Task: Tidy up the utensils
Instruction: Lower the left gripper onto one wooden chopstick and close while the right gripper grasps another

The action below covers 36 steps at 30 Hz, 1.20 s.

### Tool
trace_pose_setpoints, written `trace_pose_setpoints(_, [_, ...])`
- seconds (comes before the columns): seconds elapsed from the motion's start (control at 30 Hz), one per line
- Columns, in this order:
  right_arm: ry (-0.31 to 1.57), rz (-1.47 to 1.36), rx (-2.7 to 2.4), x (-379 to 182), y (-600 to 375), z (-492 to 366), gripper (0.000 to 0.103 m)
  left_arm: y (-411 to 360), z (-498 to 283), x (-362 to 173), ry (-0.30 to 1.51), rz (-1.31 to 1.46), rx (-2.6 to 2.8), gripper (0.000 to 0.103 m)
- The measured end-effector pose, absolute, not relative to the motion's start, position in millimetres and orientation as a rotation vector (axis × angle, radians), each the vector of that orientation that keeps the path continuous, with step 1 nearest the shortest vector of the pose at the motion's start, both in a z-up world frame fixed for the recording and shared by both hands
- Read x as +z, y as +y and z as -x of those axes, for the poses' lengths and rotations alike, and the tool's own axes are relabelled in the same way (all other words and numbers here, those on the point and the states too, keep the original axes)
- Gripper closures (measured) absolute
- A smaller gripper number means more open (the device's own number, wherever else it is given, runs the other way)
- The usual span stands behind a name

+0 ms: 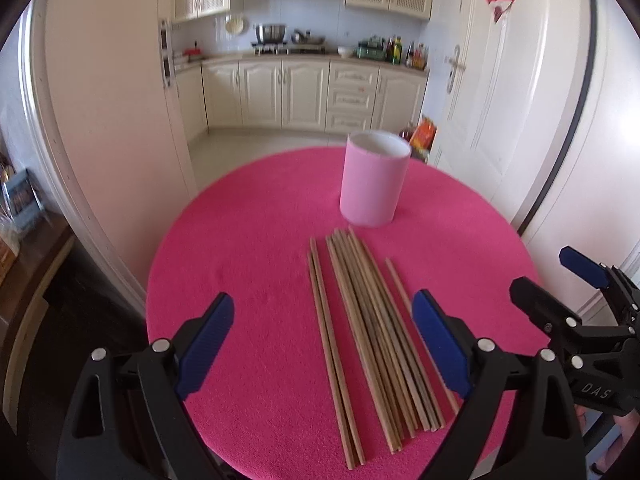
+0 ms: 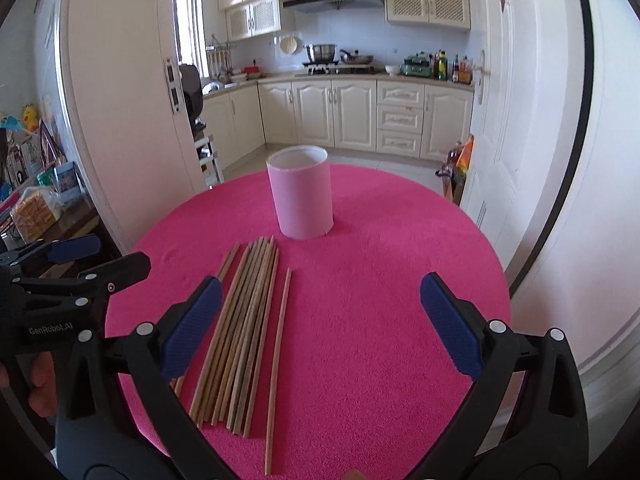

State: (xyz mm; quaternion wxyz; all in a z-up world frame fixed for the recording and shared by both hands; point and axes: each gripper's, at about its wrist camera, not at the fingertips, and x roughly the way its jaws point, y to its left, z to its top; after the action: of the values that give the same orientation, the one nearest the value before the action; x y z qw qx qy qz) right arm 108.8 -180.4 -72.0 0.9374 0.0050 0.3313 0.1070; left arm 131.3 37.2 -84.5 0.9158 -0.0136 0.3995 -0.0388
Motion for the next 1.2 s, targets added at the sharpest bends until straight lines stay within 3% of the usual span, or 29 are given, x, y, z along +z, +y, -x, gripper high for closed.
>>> trace_pose_setpoints(0.1, [0.783,-0.008,0.248,-91,-177,-129,0.006,42,-155,-111,0.946,0.042,-0.1,0.015])
trace_pose_setpoints(0.2, [0.883,-0.029,0.293,-110,-175,-144,0.007,47,-172,-135,1.045,0.049,-0.085,0.039])
trace_pose_setpoints(0.33, [0.995,-0.049,0.333,-127,-172,-159,0.021,54,-187,-163,1.14,0.074,-0.073,0.048])
trace_pose_setpoints(0.63, [1.102,-0.02,0.355,-132,-161,-177,0.042,43,-201,-184,1.191,0.037,-0.046,0.048])
trace_pose_setpoints(0.9, [1.139,0.002,0.361,-136,-158,-185,0.048,46,-214,-180,1.191,0.018,-0.015,0.048])
trace_pose_setpoints(1.07, [1.176,0.026,0.367,-139,-150,-191,0.062,38,-217,-183,1.208,-0.032,-0.023,0.049])
trace_pose_setpoints(1.17, [1.2,0.051,0.367,-139,-144,-194,0.069,27,-222,-184,1.213,-0.076,-0.017,0.064])
trace_pose_setpoints(1.2, [1.204,0.064,0.367,-139,-141,-194,0.07,25,-223,-184,1.221,-0.061,-0.031,0.074])
